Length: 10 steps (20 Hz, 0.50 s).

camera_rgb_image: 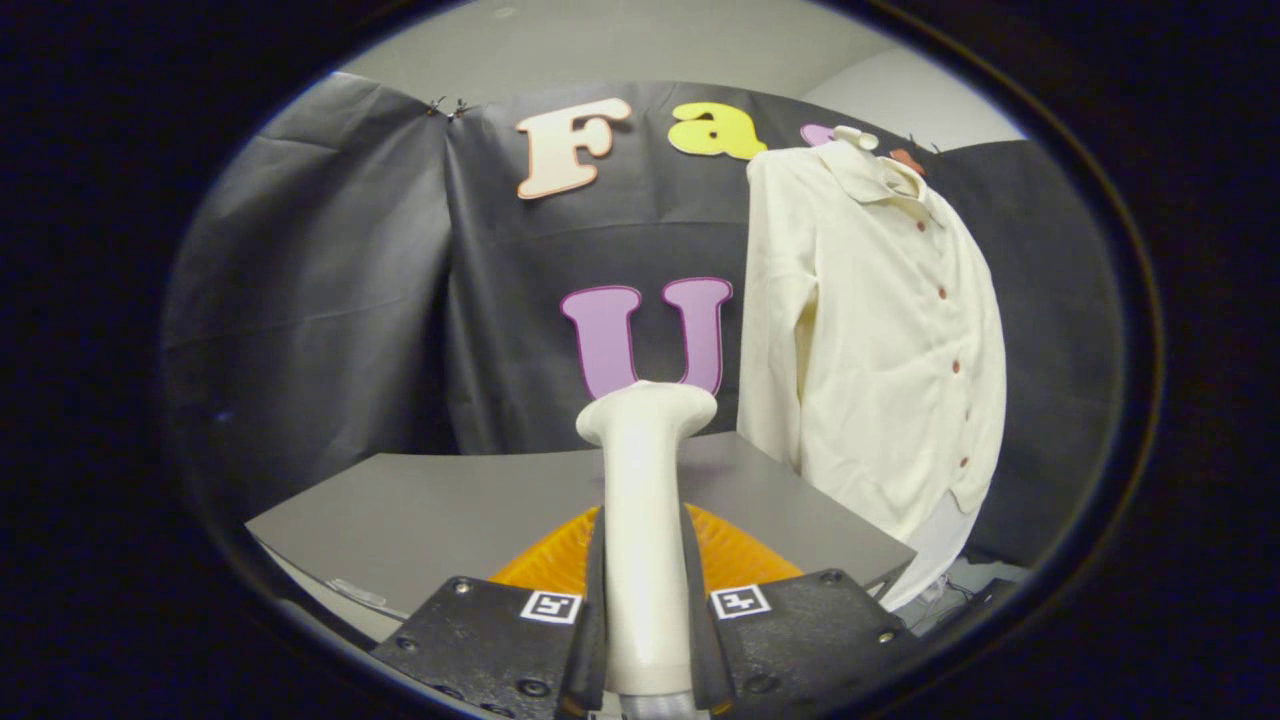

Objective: Iron the clothes twice with a garment steamer, once on the left side and once on the right side.

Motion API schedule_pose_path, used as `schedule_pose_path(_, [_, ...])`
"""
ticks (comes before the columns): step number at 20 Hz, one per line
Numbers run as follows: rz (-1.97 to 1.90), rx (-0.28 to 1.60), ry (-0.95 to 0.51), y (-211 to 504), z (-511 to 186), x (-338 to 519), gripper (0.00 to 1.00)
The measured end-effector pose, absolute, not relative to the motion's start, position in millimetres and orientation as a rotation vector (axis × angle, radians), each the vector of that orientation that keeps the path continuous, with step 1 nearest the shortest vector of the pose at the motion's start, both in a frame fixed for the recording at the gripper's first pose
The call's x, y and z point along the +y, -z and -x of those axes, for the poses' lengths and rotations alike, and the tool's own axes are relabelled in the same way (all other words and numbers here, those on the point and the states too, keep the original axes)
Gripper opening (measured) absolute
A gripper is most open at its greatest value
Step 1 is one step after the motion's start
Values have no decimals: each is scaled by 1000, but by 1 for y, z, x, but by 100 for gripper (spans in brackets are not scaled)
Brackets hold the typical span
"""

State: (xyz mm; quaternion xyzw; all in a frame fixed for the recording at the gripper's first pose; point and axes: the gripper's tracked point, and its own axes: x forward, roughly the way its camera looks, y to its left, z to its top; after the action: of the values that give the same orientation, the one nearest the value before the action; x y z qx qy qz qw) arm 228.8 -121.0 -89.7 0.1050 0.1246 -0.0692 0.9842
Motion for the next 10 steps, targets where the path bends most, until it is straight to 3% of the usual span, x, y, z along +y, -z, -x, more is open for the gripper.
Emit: schedule_pose_path(10, [-218,115,92,33,-196,-168,33])
